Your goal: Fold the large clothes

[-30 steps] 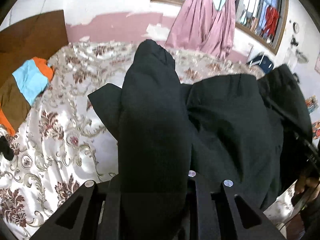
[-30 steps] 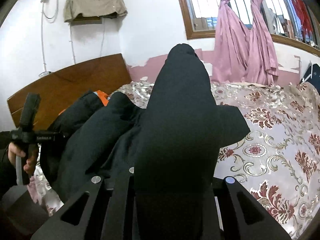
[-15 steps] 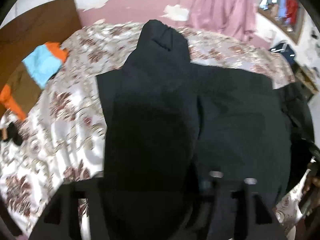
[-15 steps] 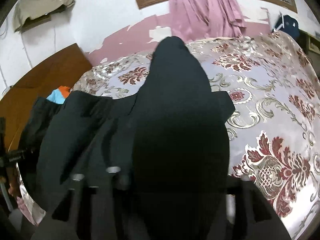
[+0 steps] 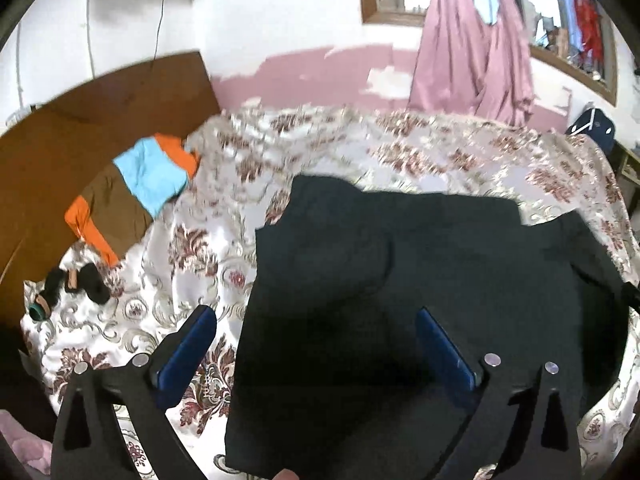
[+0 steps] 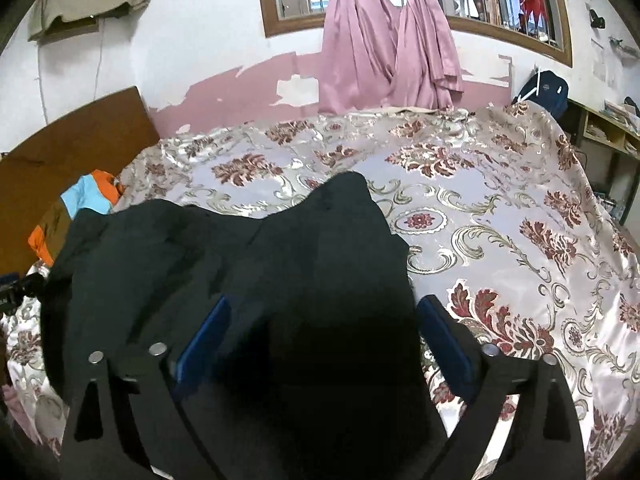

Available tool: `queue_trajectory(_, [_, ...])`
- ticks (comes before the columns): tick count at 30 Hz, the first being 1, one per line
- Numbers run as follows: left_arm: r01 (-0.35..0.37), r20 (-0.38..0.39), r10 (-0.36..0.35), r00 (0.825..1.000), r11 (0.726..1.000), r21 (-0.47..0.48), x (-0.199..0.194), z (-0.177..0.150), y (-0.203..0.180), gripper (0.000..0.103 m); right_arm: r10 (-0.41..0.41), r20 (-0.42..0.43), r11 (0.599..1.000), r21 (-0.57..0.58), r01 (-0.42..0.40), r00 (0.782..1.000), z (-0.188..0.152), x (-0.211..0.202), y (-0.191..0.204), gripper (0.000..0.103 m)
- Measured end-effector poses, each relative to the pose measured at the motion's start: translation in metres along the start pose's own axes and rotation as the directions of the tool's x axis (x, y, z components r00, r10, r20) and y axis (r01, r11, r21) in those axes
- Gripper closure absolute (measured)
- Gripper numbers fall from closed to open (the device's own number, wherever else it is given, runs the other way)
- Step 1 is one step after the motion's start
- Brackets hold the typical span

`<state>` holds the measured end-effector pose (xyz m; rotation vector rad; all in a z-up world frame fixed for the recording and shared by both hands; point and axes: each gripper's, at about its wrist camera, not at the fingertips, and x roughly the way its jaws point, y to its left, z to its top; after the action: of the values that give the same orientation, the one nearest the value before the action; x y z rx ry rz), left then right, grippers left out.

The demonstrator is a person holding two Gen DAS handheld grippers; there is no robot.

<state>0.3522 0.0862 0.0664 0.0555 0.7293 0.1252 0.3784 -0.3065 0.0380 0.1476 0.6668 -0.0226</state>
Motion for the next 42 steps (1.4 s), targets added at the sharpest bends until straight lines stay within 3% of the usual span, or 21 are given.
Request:
queue_trajectory(6, [0.044, 0.105, -0.042, 0.994, 0.999, -0.013, -0.055, -0.011, -0.015, 0.000, 0.038, 0.095, 0.998, -0.051, -0.033, 0.995, -0.005, -0.045, 0.017, 0.004])
queue_trajectory(9, [0.033, 0.158, -0.033, 0.987, 0.999, 0.002, -0.080, -0.020, -0.020, 0.000, 0.062, 0.138, 0.997, -0.062, -0.054, 0.989, -0.007, -0.069, 0.025, 0.003])
queue_trajectory(22, [0.063, 0.359, -0.034, 0.933, 0.996, -0.069, -0.182, -0.064, -0.011, 0.000, 0.119, 0.304, 0.987, -0.141, -0.079, 0.945, -0.029, -0.171, 0.057, 0.003])
queue_trajectory(29, [0.062, 0.405, -0.031, 0.914, 0.996, -0.065, -0.209, -0.080, -0.007, 0.000, 0.130, 0.376, 0.983, -0.168, -0.071, 0.917, -0.042, -0.213, 0.066, 0.002])
queue_trajectory(42, [0.042, 0.448, -0.019, 0.894, 0.998, -0.041, -0.238, -0.106, -0.008, 0.000, 0.152, 0.413, 0.977, -0.200, -0.074, 0.898, -0.062, -0.240, 0.077, 0.002])
